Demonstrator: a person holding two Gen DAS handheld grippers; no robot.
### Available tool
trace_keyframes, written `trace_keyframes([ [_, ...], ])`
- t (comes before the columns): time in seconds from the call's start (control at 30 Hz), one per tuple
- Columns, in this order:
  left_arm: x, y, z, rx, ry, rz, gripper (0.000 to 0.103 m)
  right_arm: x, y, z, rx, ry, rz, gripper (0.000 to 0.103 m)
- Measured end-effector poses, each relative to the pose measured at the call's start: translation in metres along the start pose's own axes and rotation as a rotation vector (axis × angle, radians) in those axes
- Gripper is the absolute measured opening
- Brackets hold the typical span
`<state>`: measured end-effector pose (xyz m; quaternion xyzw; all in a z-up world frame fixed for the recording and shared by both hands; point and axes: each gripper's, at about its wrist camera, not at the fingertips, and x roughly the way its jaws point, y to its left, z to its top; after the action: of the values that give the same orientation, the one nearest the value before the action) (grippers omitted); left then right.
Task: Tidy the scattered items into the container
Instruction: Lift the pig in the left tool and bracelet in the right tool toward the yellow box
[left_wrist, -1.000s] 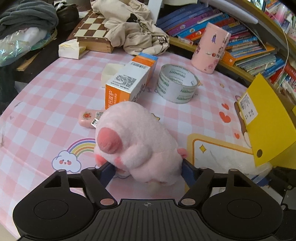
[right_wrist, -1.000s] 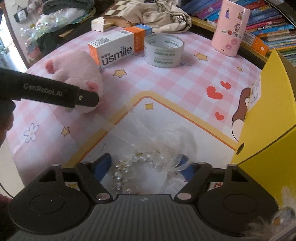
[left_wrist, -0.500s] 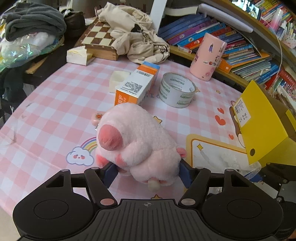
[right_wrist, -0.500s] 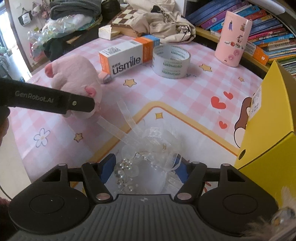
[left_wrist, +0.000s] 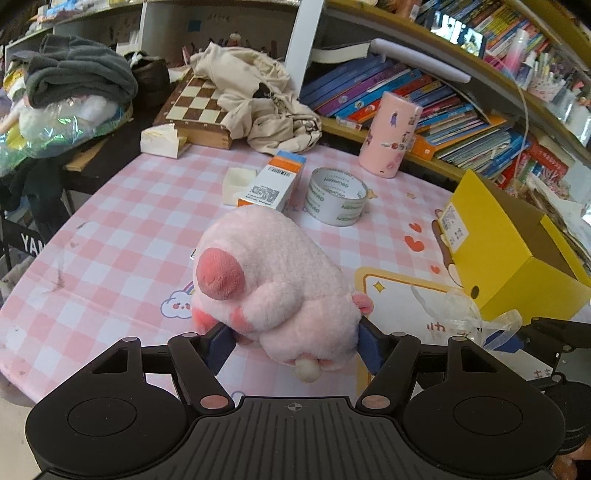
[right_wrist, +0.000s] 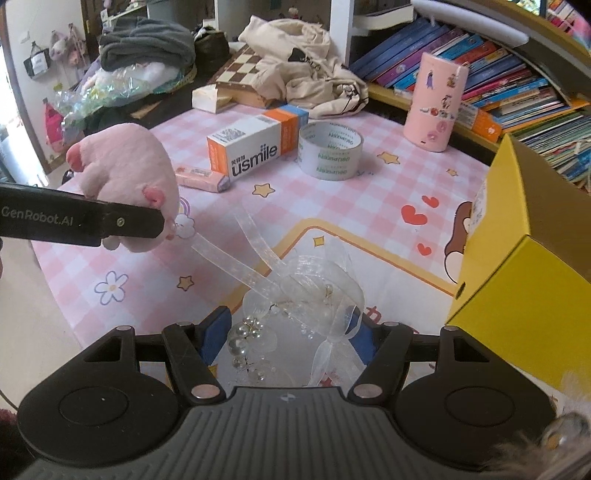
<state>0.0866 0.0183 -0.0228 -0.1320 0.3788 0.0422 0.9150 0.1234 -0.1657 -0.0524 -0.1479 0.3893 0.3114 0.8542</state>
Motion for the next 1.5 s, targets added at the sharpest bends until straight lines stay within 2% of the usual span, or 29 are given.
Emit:
trace_keyframes([
  [0.8,-0.068,-0.005,-0.03,0.114,-0.098,-0.072,0.069,-0.064,0.036,-0.034,0.069,-0.128,-0.09,0.066],
  [1.5,-0.066,-0.046,-0.042,0.222,-0.072,-0.198,0.069,-0.096,0.017,-0.072,0.178,-0.128,-0.206,0.066],
])
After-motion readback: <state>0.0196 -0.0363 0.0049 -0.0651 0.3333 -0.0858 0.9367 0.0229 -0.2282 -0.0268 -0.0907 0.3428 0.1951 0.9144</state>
